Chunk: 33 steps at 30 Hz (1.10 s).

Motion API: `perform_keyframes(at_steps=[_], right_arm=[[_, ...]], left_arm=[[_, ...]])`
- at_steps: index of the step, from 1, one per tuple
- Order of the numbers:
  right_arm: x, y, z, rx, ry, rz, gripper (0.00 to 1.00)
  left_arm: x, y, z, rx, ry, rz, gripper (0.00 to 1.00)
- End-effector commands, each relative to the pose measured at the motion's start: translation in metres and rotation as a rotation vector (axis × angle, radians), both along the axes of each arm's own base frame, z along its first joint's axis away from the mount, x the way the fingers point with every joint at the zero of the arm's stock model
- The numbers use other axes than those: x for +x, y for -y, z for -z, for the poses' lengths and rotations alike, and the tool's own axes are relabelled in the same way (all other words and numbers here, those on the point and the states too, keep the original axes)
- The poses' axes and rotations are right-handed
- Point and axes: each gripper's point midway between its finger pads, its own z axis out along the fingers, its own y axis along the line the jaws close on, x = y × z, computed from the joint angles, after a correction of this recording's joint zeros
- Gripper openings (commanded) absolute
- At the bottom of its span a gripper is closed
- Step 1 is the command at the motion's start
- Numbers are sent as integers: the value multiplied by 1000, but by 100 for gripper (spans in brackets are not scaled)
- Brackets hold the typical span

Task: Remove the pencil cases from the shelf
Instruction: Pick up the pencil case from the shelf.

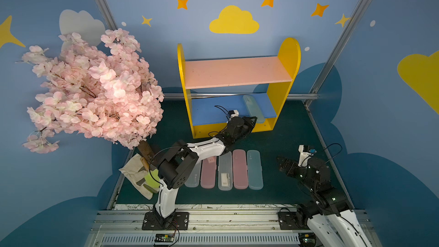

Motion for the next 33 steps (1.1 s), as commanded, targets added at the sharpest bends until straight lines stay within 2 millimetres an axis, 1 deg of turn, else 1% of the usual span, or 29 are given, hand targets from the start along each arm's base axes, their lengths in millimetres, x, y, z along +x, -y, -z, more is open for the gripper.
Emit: perform_keyframes(at_steps=[1,7,14,18,20,23,26,29,31,32,33], right_arm=[[-1,-16,-26,78,59,-76,99],[-6,-45,-46,202,75,-211,99],[-7,-76,-67,331,11,-365,98],[-6,-91,-81,430,-22,-435,98],[-4,-98,-89,493,-39,-463,96],[2,-106,-98,568,-54,-487,94],[8,-112,-107,617,-68,-503,91],[12,-117,-116,651,-85,-517,88],[17,-120,-114,666,-105,-516,86],[20,-121,-128,677,-79,-524,84],[22,-123,-131,686,-75,-531,83]], left_arm=[[-22,-4,-36,-64,108,87,5],[-60,-26,-42,-65,144,151,4],[-109,-49,-45,-58,164,238,3],[-133,-66,-46,-50,182,260,3],[-145,-76,-51,-52,202,265,3],[-161,-86,-56,-48,216,276,3],[-174,-92,-58,-42,204,290,3],[-184,-98,-65,-57,220,296,3],[-189,-102,-69,-70,230,296,3],[-191,-103,-71,-77,234,295,3],[-193,-104,-73,-82,234,296,3]])
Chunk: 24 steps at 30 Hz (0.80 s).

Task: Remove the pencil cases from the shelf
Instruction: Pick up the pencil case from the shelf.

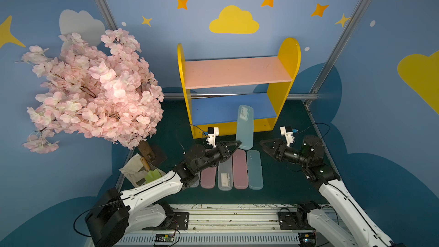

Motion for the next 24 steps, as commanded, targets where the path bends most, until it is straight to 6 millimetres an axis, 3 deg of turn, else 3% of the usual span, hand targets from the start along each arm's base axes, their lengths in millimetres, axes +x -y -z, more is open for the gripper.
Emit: perform_keyframes(at_steps=[1,7,17,24], right_arm=[[4,-9,-44,92,80,-37,82],[11,-30,-64,105,90,-86,79],[28,-45,-62,107,60,-66,72],[35,-52,-65,133,55,-77,65]], left_arm=[[-9,-3,-10,-17,27,12,3],[-16,-2,-19,-48,26,26,3],[-24,-4,-37,-99,37,29,3],[-25,-4,-39,-105,34,31,3]])
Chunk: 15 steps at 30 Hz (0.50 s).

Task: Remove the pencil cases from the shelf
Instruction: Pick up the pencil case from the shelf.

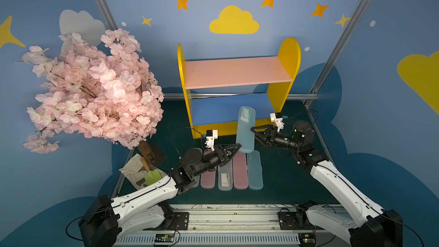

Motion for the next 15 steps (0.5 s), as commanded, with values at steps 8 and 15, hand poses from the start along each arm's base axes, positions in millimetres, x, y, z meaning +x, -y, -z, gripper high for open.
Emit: perform_keyframes(at_steps=[8,15], right_arm=[[8,-13,-27,83,50,-30,54],[7,-16,-26,94,43,-40,37]], left_arm=[[-6,-2,-24,-57,57,11,3],[-6,0,-24,-56,50,14,3]])
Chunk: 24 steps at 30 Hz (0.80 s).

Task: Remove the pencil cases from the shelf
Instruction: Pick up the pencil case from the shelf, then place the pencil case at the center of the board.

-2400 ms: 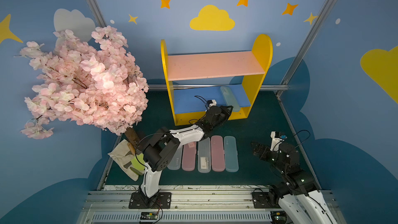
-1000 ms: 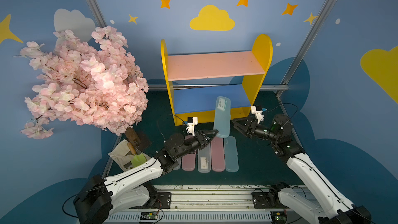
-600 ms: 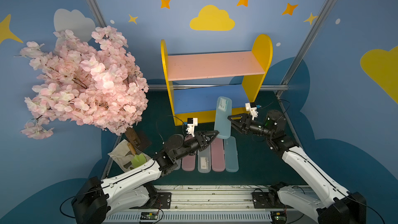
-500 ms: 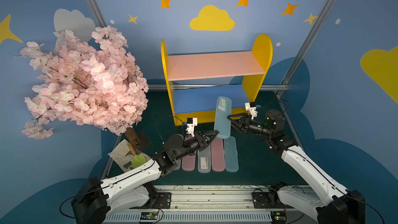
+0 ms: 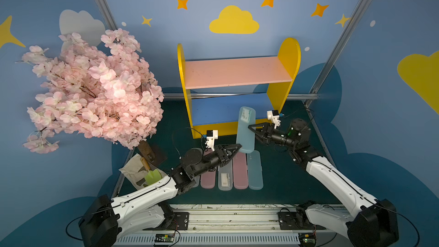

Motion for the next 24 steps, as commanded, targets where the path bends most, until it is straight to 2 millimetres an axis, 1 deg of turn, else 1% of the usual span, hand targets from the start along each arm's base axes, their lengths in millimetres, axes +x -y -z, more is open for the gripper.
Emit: perform_keyframes(at_steps=[1,2,5,8,11,13,15,16,20,24], right_arm=[[-3,-3,-19,36,58,-21,36],[-3,-3,-19,37,58,-20,34],[-3,-3,-17,35,54,-17,28],[-3,-3,-12,30,46,-17,20],[-4,-2,-6,22,37,-15,17],[-5,-2,-1,9,35,-17,16],[-6,2,7,-23,29,-5,16],[-7,4,12,-43,28,2,16],[-10,19,32,-146,36,50,16],[-17,45,63,-310,39,115,16]], left_arm=[[-3,-1,-24,-51,52,7,3],[-4,-1,-23,-48,47,9,4],[-1,-1,-20,-31,31,-2,14],[0,-2,-15,-6,16,-13,28],[2,-6,-13,19,8,-37,47],[5,-12,-6,60,-10,-75,62],[9,-22,1,112,-14,-124,69],[10,-27,4,142,-16,-150,75],[14,-50,17,272,-9,-239,82],[14,-71,31,394,9,-307,90]])
